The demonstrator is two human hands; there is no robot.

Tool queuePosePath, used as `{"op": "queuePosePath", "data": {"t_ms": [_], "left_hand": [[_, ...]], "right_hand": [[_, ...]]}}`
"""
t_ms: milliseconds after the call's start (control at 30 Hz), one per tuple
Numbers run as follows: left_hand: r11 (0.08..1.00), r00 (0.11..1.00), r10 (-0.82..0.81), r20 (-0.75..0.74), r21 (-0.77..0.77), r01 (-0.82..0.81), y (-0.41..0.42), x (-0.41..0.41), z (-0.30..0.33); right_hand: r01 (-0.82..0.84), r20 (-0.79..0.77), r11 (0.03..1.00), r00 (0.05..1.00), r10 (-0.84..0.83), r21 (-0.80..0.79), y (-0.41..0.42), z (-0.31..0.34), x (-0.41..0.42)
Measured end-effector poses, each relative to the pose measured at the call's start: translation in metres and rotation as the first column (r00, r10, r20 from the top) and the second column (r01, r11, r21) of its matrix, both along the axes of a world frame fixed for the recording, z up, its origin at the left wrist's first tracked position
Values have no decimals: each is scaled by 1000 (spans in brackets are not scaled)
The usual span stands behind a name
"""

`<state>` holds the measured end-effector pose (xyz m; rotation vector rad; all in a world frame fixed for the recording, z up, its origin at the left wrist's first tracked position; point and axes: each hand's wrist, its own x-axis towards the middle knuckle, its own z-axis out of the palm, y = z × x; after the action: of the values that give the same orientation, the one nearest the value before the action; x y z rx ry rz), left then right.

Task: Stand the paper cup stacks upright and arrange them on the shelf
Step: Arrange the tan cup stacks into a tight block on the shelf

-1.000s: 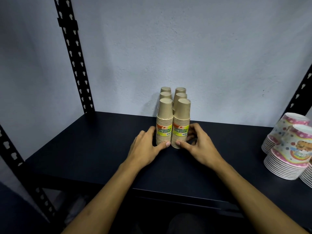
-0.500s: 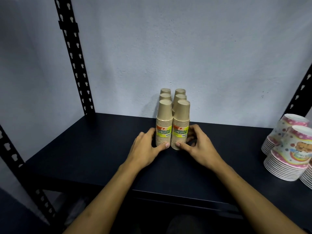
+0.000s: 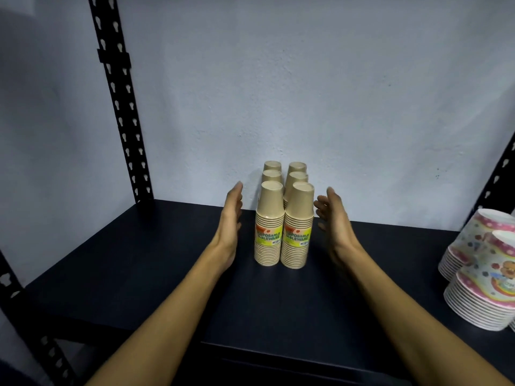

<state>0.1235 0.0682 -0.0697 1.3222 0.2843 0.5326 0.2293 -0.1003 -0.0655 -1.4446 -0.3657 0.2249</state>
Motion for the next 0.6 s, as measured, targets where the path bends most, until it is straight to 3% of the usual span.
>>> {"op": "queuePosePath", "data": {"t_ms": [100,200,433,600], "left_hand": [[998,1000,5,-14,-64,-6,1,26,7],[984,996,-75,-43,-163,67,19,59,-12],[962,978,-198,71,-177,208,-4,53,-7],[962,971,-230,70,-135,238,-6,53,-6]], "right_hand": [[-81,-105,994,991,89,76,19,-6,12],[-54,-181,987,980,81,152,30,0,-4],[-152,-146,955,970,194,256,39,-12,6],[-212,-141,929,954,264,304,39,-13,4]]}}
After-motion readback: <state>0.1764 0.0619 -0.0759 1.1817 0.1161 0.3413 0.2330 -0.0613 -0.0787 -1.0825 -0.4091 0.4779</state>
